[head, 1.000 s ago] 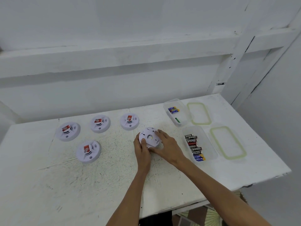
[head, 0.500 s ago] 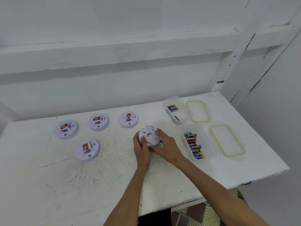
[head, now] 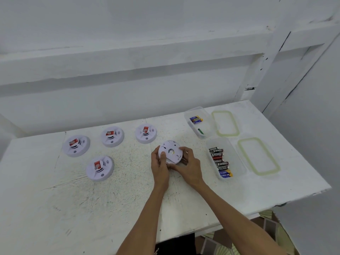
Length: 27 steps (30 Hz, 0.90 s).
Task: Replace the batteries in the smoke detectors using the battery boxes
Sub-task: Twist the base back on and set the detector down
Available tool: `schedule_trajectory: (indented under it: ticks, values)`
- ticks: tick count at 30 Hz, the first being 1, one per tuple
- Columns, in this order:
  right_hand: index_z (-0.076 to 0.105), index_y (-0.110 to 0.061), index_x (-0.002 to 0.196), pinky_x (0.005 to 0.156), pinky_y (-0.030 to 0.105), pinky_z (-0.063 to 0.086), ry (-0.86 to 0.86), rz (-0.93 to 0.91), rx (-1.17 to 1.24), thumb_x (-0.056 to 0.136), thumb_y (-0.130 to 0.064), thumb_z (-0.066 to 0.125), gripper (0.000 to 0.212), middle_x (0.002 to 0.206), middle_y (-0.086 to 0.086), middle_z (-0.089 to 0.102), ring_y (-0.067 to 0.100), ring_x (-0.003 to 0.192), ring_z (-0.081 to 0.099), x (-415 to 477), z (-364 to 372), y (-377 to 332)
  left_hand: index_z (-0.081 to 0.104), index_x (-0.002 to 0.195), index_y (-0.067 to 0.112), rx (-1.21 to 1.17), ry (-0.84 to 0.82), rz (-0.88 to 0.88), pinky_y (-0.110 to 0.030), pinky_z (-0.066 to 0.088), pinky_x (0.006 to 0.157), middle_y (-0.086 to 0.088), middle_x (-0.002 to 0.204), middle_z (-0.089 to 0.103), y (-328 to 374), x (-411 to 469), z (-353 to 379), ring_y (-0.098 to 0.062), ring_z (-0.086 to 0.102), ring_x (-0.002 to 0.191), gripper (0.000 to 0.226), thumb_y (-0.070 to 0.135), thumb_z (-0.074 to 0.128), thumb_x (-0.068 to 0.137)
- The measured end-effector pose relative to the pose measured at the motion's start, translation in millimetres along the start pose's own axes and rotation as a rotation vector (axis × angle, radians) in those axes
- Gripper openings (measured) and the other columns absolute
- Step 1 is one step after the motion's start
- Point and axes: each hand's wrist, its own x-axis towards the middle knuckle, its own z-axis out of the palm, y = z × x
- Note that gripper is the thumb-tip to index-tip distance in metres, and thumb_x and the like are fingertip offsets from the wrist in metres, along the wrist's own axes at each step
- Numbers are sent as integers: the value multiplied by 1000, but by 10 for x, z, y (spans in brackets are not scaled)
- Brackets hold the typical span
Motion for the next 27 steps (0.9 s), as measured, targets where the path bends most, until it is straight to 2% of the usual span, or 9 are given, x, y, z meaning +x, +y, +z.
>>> schedule_trajectory:
  ticks: [5,8,13,18,23,27]
  values:
    - [53,-20,127,83,30,61,32,-3,22,61,-39,95,80,117,-2,72,4,105,69,9,17,40,57,138,20,-6,10,-16,-27,59,90,-1,133,65,-10,10,5,-16,63,123,30,27,53,110]
    - [54,-17,125,83,26,60,46,8,38,59,-36,97,81,117,1,73,4,105,70,16,22,57,57,138,20,-30,9,-32,-24,59,88,-1,133,65,-1,12,7,-15,63,123,30,27,53,109]
    - [54,-18,121,83,29,61,45,24,61,54,-38,98,82,114,0,74,4,103,70,30,19,60,59,136,19,-54,11,-43,-25,60,85,-4,133,66,19,19,8,-19,64,122,28,25,54,109]
    - [53,-20,120,83,26,60,40,23,82,55,-33,99,81,114,-1,73,2,103,70,27,14,44,60,136,20,-92,16,-72,-27,60,85,-4,132,68,31,19,11,-20,66,122,29,28,56,108]
    - [49,-26,126,84,25,60,11,-32,35,59,-42,95,83,118,-6,71,-1,106,68,13,22,24,56,146,21,-231,-23,-138,-23,59,81,2,136,66,87,-15,-2,-14,66,121,37,20,50,110]
    - [49,-23,127,83,24,60,11,-65,19,62,-38,95,80,119,-5,70,0,107,67,3,17,13,53,151,27,-302,-64,-180,-30,60,88,4,145,63,89,-2,-36,-14,65,126,43,16,50,109]
